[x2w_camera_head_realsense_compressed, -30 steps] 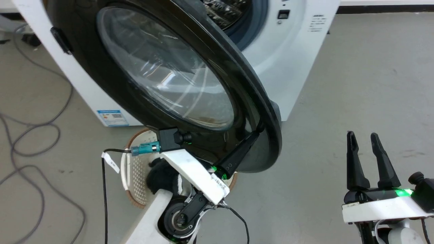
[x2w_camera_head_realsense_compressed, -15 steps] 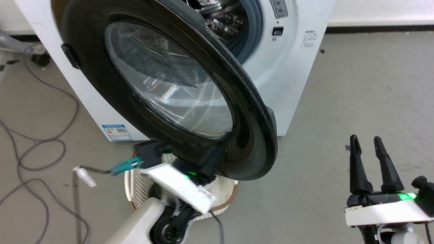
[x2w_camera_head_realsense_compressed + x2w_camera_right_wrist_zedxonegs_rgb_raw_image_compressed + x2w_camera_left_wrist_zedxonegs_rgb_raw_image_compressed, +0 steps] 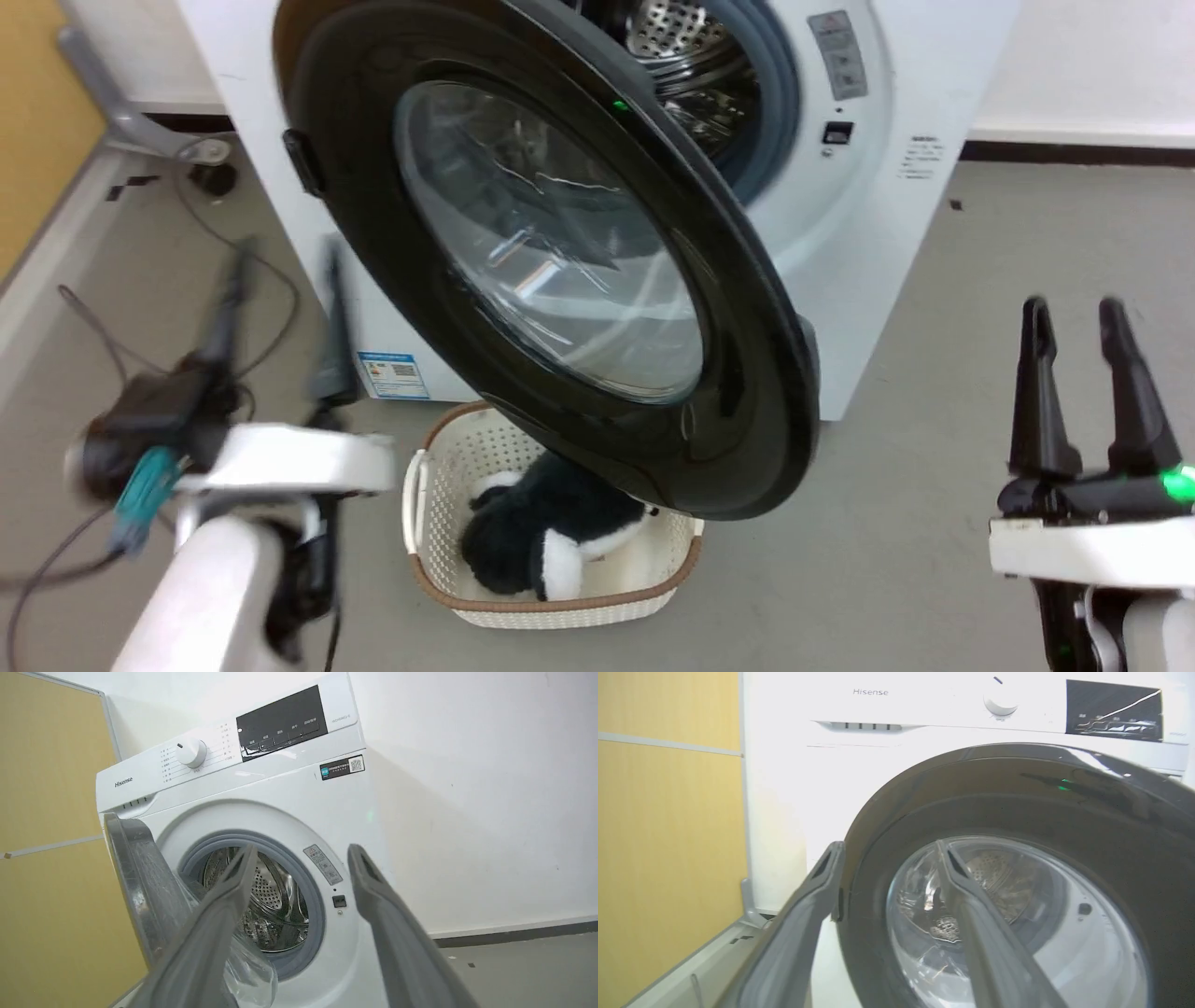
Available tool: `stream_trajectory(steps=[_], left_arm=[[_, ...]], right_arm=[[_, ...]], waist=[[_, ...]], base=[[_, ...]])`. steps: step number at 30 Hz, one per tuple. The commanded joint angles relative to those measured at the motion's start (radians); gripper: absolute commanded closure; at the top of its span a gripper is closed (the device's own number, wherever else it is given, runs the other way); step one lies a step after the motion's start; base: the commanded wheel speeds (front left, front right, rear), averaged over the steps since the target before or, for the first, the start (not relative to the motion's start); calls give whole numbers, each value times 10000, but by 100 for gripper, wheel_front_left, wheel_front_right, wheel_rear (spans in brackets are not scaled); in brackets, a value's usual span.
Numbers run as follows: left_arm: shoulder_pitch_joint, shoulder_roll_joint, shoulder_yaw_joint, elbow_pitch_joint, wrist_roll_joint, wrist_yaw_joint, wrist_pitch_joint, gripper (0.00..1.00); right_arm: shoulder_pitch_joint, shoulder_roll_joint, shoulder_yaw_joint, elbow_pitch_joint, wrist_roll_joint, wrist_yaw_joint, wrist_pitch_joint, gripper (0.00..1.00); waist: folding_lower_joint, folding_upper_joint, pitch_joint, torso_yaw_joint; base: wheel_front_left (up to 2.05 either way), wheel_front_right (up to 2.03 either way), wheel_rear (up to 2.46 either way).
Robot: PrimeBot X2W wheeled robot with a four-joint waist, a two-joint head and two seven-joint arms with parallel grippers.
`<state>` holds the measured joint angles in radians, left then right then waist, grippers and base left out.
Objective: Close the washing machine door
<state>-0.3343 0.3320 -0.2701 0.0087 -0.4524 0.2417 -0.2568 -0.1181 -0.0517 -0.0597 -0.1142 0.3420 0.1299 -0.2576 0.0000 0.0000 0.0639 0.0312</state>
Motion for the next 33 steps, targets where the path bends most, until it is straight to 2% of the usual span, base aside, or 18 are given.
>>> stream_trajectory(steps=[1,6,8,9,10,11,12,14,19,22,26,29,33], left_arm=[[337,16,118,-78,168,151,-46,0],[1641,207,1073,-591,1238,1073,-47,0],[2224,126,1321,-799,1324,1235,-48,0],[2484,47,1441,-920,1335,1271,-48,0],[2757,-12,1497,-998,1342,1236,-48,0],[2999,-69,1563,-1055,1353,1203,-48,0],[3211,-133,1626,-1104,1380,1168,-48,0],[3520,-274,1770,-1187,1408,1051,-48,0],[3780,-629,2086,-1077,1643,567,-48,0],[3828,-981,2167,-1010,1733,256,-49,0],[3842,-1321,2131,-828,2017,-130,-49,0],[3791,-1523,2128,-718,2249,-338,-49,0],[3683,-1740,2200,-628,2520,-556,-49,0]], right_arm=[[-159,15,22,-100,-46,8,-42,0],[-767,15,399,-705,-218,8,-42,0],[-1074,15,805,-958,-400,8,-42,0],[-1234,14,987,-1105,-476,8,-42,39],[-1387,10,1155,-1241,-481,8,-42,63],[-1535,-30,1370,-1361,-429,8,-42,96],[-1666,-107,1620,-1455,-344,8,-42,100],[-1916,-323,2249,-1643,-20,8,-42,100],[-2326,-1321,4291,-1664,770,8,-42,100],[-2469,-2065,5625,-1190,1001,8,-42,100],[-2589,-2967,7129,-245,606,8,-42,100],[-2501,-3240,7685,499,500,8,-42,100],[-2278,-3397,7721,1524,603,8,-42,100]], waist=[[0,0,-42,77],[0,0,-108,256],[0,0,-111,295],[0,0,-120,335],[0,0,-118,376],[0,0,-117,413],[0,0,-120,460],[0,0,-101,556],[0,0,-86,796],[0,0,-95,876],[0,0,-85,943],[0,0,-34,956],[0,0,83,923]], base=[[0,0,0],[0,0,0],[0,0,0],[0,0,0],[0,0,0],[0,0,0],[0,0,0],[0,0,0],[0,0,0],[0,0,0],[0,0,0],[0,0,0],[0,0,0]])
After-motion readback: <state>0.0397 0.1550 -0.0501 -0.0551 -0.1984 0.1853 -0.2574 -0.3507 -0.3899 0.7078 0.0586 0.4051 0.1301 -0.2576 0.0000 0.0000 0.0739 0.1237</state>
